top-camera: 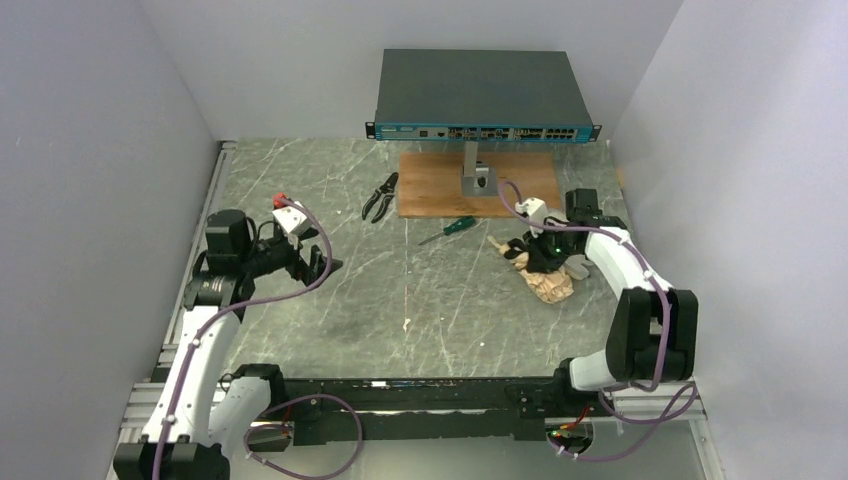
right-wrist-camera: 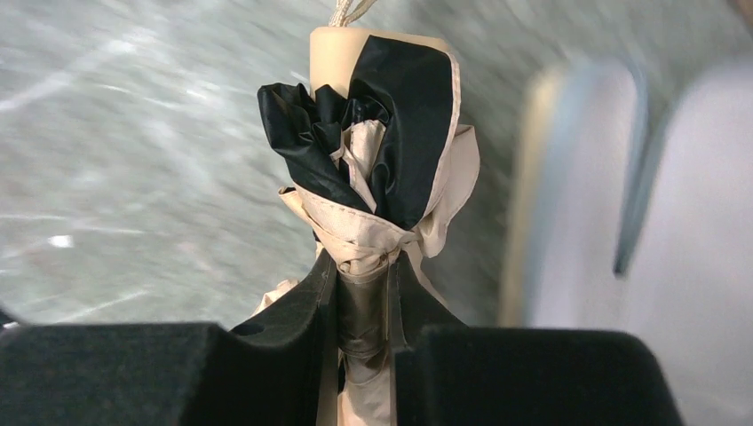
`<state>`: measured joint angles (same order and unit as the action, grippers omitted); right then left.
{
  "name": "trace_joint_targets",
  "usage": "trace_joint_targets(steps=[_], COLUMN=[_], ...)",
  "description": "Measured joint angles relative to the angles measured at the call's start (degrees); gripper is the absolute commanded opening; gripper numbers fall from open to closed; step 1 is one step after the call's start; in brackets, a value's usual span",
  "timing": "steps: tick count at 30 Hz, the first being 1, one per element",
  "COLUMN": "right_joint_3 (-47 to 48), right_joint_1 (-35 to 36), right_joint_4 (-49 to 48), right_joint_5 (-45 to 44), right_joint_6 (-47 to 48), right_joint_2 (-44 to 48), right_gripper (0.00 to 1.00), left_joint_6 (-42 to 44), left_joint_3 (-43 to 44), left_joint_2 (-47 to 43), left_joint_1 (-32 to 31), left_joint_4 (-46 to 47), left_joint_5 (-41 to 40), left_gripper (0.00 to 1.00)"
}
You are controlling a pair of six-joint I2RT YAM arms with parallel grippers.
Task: Open the umbrella
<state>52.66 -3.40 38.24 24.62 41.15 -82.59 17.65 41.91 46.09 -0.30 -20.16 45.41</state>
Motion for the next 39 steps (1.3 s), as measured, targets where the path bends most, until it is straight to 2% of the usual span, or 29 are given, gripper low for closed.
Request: trace_joint_targets(steps=[5,10,12,15,19,25,29,31,33,36,37,39], right_joint_3=[2.0,2.7,4.9,8.8,9.4,9.4,9.4,9.2,8.6,7.4,7.1,6.0], right_joint_1=[10.9,23.1,27.1,32.7,37.5,41.5,42.4,42.5,42.5,42.5,42.5,42.5], right_joint_4=[3.0,2.4,3.2,3.1,2.5,1.9,0.5,-0.3,-0.9,-1.0,-1.0,-1.0], right_joint_5=[9.5,17.4,18.8,21.1,21.4,20.8,20.4,20.3,20.1,19.1,18.9,18.0], right_joint_6=[-0.7,-2.3,-2.8,-4.4,-6.8,-9.5,-11.0,-11.5,-11.8,-11.6,-11.5,-11.1], right_joint_2=[7.7,16.4,15.1,9.5,5.3,4.3,3.7,3.4,3.4,3.4,3.4,3.4], right_gripper=[0.00,0.00,0.00,0.00,0.00,0.00,0.00,0.00,0.00,0.00,0.00,0.00], left_joint_6=[9.1,15.3,15.8,17.8,22.4,28.9,30.9,31.7,32.5,32.4,32.3,32.7], left_joint_3=[6.3,7.3,7.0,6.9,6.8,5.6,5.5,5.5,5.5,5.5,5.5,5.5], left_joint_2=[6.3,6.8,6.3,6.3,7.3,9.4,11.6,13.2,14.4,14.9,14.9,14.9], left_joint_1=[0.0,-1.6,-4.4,-12.0,-20.6,-26.8,-29.9,-31.5,-32.3,-32.2,-31.8,-30.8], left_joint_4=[-10.3,-15.2,-14.2,-12.8,-12.3,-12.9,-14.2,-14.9,-15.2,-15.3,-15.4,-15.8], left_joint_5=[9.2,15.4,14.5,9.9,3.5,-3.5,-5.5,-6.8,-8.3,-10.6,-11.1,-12.2], left_gripper=[1.00,1.00,0.98,0.93,0.87,0.76,0.59,0.46,0.28,0.07,0.02,0.00])
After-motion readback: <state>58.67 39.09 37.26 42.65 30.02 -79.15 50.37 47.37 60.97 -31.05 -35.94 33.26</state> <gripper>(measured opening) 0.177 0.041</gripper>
